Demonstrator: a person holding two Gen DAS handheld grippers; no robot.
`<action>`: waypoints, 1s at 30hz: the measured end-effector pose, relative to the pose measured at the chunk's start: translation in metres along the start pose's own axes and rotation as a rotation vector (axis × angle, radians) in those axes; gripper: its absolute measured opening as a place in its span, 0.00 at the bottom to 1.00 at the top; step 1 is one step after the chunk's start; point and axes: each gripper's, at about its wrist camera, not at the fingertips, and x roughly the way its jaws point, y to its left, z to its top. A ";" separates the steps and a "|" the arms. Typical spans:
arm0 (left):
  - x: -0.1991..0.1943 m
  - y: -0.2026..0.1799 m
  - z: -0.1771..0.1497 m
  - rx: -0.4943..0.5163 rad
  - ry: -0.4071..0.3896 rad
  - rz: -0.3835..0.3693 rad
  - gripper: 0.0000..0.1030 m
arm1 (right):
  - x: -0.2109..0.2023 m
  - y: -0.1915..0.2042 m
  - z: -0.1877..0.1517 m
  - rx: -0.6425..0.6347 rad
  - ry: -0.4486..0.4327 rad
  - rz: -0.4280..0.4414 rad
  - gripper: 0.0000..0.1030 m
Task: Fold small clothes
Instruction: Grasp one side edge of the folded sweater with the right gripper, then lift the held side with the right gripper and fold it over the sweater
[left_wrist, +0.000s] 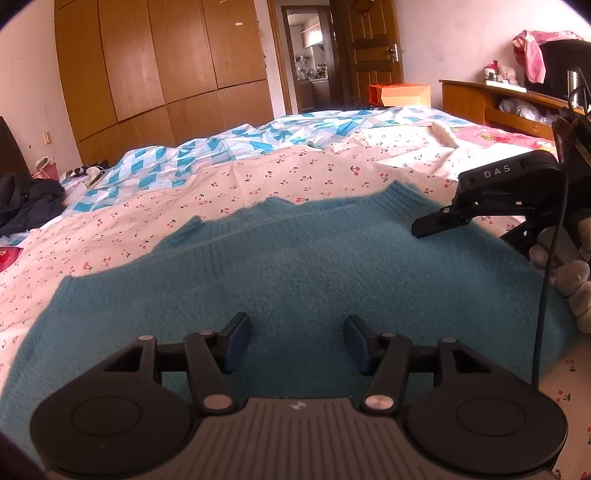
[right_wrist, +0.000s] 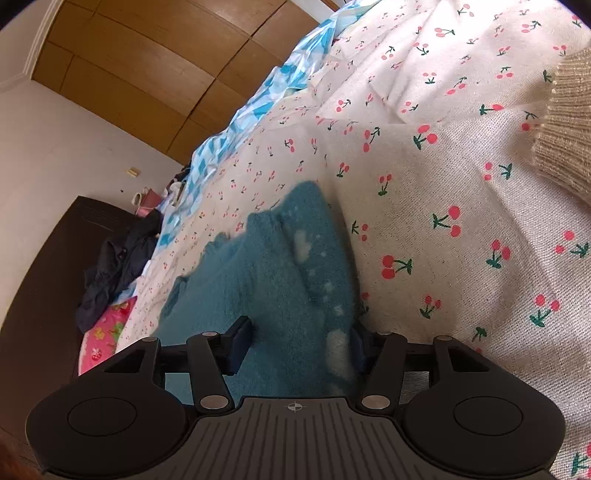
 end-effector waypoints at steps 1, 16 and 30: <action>-0.001 0.001 0.000 0.001 0.002 -0.005 0.58 | -0.003 -0.003 0.002 0.015 0.017 0.028 0.52; -0.004 0.015 0.007 0.016 -0.054 0.089 0.59 | -0.012 -0.012 -0.006 0.211 0.077 0.149 0.26; -0.030 0.064 -0.008 0.052 -0.049 0.073 0.58 | -0.008 0.104 -0.038 0.510 0.011 0.270 0.25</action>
